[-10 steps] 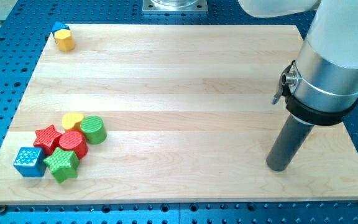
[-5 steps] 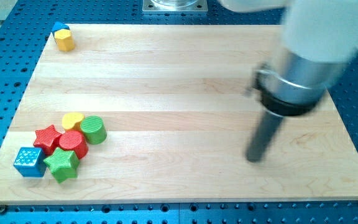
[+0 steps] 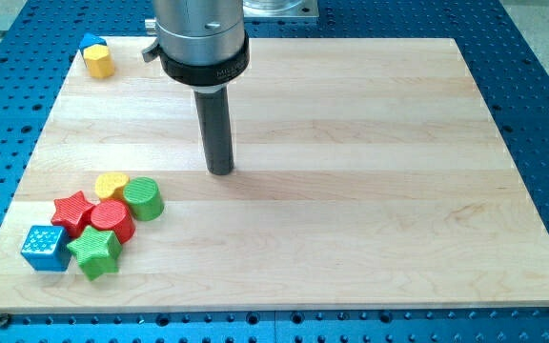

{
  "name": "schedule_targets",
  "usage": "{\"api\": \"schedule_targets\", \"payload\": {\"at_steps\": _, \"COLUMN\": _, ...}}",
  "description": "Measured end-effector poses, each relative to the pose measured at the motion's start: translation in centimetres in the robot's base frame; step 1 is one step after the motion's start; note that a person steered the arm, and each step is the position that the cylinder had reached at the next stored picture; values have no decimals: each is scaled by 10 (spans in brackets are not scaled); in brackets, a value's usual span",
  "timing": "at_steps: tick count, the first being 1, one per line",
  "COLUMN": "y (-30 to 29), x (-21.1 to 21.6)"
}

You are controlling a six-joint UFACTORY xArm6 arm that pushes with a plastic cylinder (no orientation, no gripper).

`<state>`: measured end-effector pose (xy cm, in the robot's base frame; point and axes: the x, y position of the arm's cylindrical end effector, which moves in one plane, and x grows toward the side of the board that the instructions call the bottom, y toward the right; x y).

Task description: Move the triangle to the top center side

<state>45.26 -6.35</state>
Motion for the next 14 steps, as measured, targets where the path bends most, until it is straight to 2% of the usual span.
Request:
{"api": "schedule_targets", "payload": {"at_steps": 3, "y": -47, "x": 3}}
{"api": "schedule_targets", "payload": {"at_steps": 4, "y": -114, "x": 1}}
{"api": "schedule_targets", "payload": {"at_steps": 5, "y": -143, "x": -44}}
{"api": "schedule_targets", "payload": {"at_steps": 6, "y": -207, "x": -116}}
{"api": "schedule_targets", "payload": {"at_steps": 7, "y": -241, "x": -127}}
{"api": "schedule_targets", "payload": {"at_steps": 8, "y": -241, "x": -127}}
{"api": "schedule_targets", "payload": {"at_steps": 10, "y": -231, "x": -221}}
{"api": "schedule_targets", "payload": {"at_steps": 11, "y": -218, "x": -246}}
{"api": "schedule_targets", "payload": {"at_steps": 12, "y": -180, "x": -242}}
{"api": "schedule_targets", "payload": {"at_steps": 13, "y": -131, "x": -203}}
{"api": "schedule_targets", "payload": {"at_steps": 14, "y": -144, "x": -207}}
